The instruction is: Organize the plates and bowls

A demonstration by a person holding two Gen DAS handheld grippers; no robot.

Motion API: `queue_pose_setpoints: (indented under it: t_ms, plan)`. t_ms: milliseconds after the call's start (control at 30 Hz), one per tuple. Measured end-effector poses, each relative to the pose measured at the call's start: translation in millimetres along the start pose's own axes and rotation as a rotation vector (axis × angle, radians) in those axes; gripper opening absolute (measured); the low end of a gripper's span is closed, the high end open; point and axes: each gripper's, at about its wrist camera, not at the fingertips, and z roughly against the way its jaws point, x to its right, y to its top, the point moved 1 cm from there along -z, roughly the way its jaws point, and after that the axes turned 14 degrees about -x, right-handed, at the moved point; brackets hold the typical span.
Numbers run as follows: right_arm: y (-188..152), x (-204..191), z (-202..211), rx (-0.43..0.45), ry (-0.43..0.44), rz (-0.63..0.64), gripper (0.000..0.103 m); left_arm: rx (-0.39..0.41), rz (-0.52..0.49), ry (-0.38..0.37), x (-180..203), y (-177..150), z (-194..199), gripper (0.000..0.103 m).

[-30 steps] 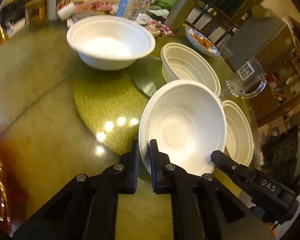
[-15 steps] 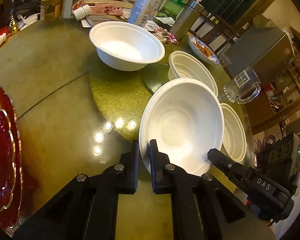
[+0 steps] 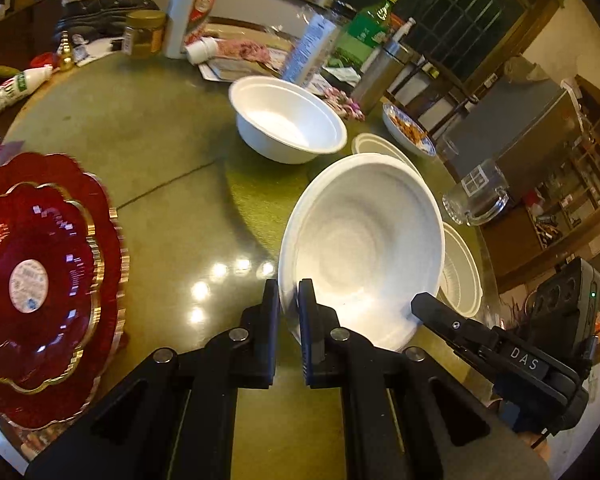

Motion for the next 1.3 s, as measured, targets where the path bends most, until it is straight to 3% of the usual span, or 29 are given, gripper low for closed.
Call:
queue_pose_setpoints:
  t_ms: [733, 1300]
  plan:
    - [-23, -121, -63, -0.110, 0.027, 0.231, 0.007, 0.162, 0.167, 0.072, -97, -39, 71, 0.008]
    - [-39, -182, -113, -0.204, 0.001, 0.321, 0.007, 0.183, 0.286, 0.048, -166, -56, 92, 0.008]
